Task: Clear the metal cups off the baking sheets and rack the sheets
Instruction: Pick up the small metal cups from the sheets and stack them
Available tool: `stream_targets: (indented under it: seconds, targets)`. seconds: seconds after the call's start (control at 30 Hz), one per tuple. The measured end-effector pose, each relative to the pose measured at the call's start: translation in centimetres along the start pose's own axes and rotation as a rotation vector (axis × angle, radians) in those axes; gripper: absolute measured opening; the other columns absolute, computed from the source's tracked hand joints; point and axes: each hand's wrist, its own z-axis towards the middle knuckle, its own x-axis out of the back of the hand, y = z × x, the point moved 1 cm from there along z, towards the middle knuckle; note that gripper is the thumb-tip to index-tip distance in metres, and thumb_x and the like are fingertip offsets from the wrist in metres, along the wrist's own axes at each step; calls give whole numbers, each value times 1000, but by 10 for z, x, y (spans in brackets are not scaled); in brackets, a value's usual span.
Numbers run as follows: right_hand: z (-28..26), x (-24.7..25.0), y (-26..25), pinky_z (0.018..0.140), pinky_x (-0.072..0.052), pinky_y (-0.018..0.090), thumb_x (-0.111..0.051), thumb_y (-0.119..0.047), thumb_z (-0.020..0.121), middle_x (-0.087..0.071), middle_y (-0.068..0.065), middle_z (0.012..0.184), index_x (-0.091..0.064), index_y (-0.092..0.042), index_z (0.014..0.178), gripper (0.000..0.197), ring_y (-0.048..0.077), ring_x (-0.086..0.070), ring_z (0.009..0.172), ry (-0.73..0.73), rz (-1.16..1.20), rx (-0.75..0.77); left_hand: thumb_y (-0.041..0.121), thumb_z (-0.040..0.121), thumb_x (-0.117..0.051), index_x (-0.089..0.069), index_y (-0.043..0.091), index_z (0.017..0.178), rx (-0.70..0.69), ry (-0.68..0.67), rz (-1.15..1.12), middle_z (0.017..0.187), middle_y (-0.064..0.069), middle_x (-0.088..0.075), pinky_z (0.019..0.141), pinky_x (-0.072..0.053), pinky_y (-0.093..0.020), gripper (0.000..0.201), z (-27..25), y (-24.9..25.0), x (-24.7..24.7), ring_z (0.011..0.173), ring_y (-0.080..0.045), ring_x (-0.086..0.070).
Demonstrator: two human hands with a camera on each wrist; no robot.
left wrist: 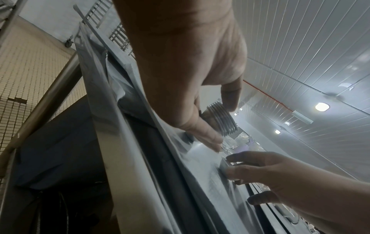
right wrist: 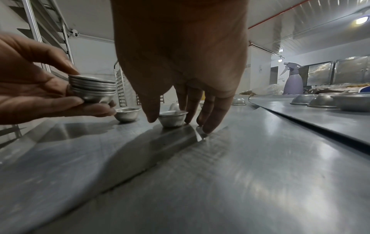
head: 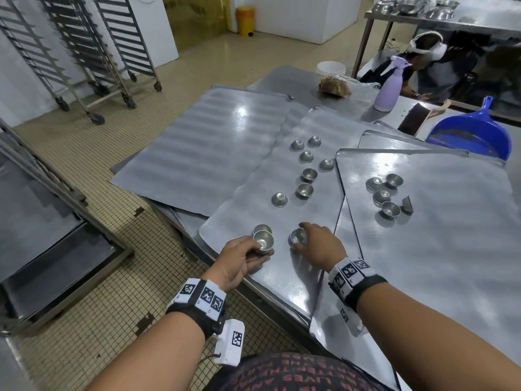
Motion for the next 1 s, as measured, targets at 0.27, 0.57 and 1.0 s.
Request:
stream_targets:
  seconds: [0.27,0.57,1.0]
  targets:
    - [-10,10,-6,95,-47,36,-67,-36,88,-62,7,127,-55,-16,134,52,26,-58,115,55,248,76,-1,98,-58,-62,-8,121,26,1,46,115,-33,-71,82,-63,-32,25,1,-6,-5,114,-40,-69]
    - [-22,11,-35,97,-48,33,-74,-36,86,-66,2,127,-53,-17,138,59,17,-62,113,38,374,290,-5,96,-53,-68,-8,106,-8,-8,6,109,-33,-70,89,-60,-39,18,1,-8,-9,102,-39,-71]
    - [-22,-3,-50,94,-50,40,-72,-40,85,-69,-2,124,-50,-27,139,60,19,-64,111,-11,344,322,6,99,-52,-63,-10,117,-37,-22,-51,101,-27,-73,78,-64,-35,26,-3,0,0,81,-26,-76]
